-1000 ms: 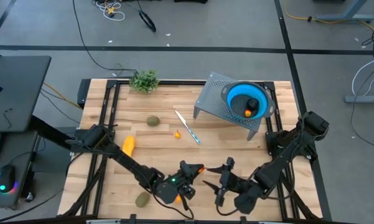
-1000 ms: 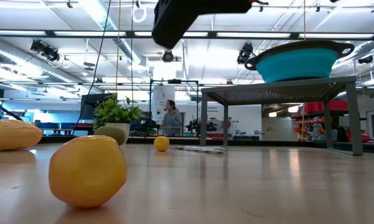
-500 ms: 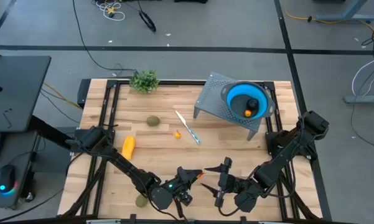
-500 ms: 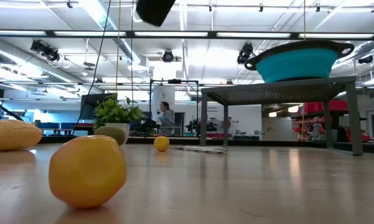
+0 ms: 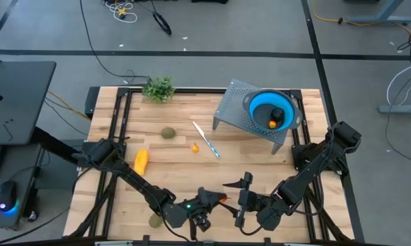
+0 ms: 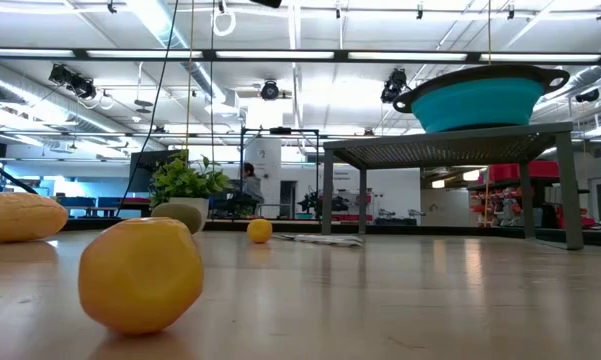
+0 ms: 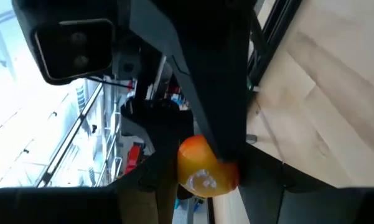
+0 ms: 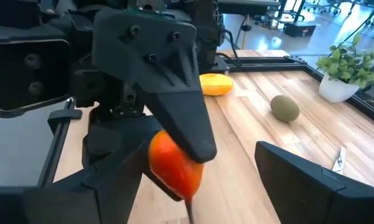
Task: Pick & Place Fruit
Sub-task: Put the peach into the blue strainer bowl on the shelf
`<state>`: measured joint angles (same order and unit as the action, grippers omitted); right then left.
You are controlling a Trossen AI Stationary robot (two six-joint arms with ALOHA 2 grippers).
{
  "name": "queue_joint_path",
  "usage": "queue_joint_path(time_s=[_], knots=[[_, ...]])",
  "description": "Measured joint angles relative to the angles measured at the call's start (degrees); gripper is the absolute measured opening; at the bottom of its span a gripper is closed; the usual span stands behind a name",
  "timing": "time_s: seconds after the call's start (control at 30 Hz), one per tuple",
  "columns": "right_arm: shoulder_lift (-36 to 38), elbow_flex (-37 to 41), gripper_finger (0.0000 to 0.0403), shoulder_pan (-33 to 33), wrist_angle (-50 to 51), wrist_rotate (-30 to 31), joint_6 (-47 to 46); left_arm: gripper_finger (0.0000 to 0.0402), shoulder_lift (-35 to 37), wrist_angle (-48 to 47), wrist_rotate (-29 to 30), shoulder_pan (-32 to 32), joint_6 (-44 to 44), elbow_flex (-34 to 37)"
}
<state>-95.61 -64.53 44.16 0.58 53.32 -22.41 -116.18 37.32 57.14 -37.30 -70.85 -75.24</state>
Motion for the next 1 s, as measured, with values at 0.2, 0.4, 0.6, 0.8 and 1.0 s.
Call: queue_joint_path(time_s=[0.2, 0.4, 0.6, 0.8, 1.0], knots=[[0.0, 0.0, 0.0303, 0.0, -0.8, -3.1, 0.0, 0.0148, 0.0, 0.0, -1.7, 0.0, -0.6, 0.0], [0.0, 0.0, 0.0274, 0.0, -1.0, -4.0, 0.4, 0.0148, 0.0, 0.3, -1.5, 0.0, -1.7, 0.0], [0.0, 0.0, 0.0232, 0.0, -1.0, -4.0, 0.9, 0.0148, 0.0, 0.3, -1.5, 0.0, -1.6, 0.0], [0.0, 0.0, 0.0184, 0.0, -1.1, -4.0, 1.9, 0.0149, 0.0, 0.3, -1.5, 0.0, -1.4, 0.0], [0.0, 0.0, 0.0148, 0.0, -1.3, -4.1, 2.3, 0.0149, 0.0, 0.3, -1.5, 0.0, -0.5, 0.0]])
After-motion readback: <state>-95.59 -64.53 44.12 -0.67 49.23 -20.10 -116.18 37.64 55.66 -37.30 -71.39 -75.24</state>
